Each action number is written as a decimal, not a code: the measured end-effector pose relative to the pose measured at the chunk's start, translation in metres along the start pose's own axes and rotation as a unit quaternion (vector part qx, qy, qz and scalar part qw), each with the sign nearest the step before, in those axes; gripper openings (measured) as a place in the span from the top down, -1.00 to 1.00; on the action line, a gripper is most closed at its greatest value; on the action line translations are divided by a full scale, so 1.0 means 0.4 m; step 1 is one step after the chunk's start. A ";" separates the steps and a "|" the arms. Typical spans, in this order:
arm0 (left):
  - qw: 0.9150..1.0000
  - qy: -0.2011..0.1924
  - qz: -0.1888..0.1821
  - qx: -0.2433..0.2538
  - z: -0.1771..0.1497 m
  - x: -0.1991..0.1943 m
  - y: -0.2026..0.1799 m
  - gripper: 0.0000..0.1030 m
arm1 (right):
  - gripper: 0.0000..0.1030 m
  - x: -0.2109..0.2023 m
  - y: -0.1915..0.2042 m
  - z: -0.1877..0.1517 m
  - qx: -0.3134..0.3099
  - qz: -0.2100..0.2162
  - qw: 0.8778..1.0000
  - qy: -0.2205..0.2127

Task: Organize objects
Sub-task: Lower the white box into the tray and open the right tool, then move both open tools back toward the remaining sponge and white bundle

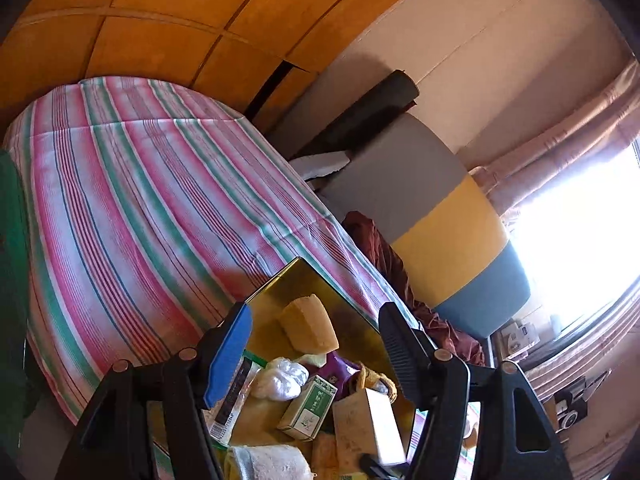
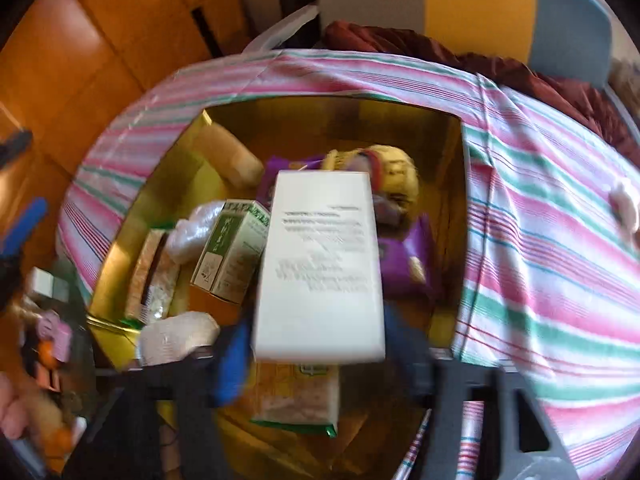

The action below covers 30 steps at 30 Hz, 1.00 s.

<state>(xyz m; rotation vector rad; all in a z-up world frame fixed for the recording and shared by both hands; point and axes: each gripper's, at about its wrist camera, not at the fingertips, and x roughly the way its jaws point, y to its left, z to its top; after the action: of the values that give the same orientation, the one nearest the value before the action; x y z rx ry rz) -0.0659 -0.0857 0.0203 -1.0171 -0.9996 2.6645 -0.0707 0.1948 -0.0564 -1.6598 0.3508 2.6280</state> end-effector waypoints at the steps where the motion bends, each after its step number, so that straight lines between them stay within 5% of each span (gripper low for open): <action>1: 1.000 0.001 0.004 0.005 -0.004 0.001 -0.004 -0.29 | -0.46 -0.017 -0.006 -0.004 -0.001 -0.010 1.000 -0.015; 3: 1.000 0.003 0.002 0.007 -0.009 0.004 -0.008 -0.29 | -0.26 -0.044 -0.001 -0.018 -0.031 -0.043 0.998 -0.029; 10: 1.000 0.014 0.001 0.016 -0.028 0.011 -0.022 -0.29 | -0.13 -0.065 0.003 -0.028 -0.085 -0.171 0.979 -0.074; 13: 1.000 0.011 0.003 0.024 -0.030 0.008 -0.029 -0.29 | -0.12 -0.077 -0.007 -0.029 -0.072 -0.115 0.988 -0.068; 17: 0.999 0.018 0.000 0.027 -0.038 0.015 -0.034 -0.29 | -0.12 -0.110 0.014 -0.047 -0.087 -0.099 0.986 -0.104; 23: 0.999 0.022 -0.004 0.036 -0.048 0.017 -0.048 -0.29 | -0.13 -0.068 0.041 -0.013 -0.125 -0.190 0.964 -0.136; 27: 0.998 0.030 -0.009 0.049 -0.060 0.024 -0.064 -0.29 | -0.13 -0.048 0.045 -0.011 -0.160 -0.205 0.956 -0.133; 30: 0.996 0.039 -0.014 0.075 -0.077 0.035 -0.090 -0.30 | -0.20 -0.102 0.018 -0.026 -0.137 -0.137 0.967 -0.165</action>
<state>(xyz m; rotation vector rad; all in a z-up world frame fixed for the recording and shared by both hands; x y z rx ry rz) -0.0615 -0.0367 0.0178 -1.0575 -0.7804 2.6092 -0.0445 0.1899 -0.0231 -1.1780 -0.2427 2.7553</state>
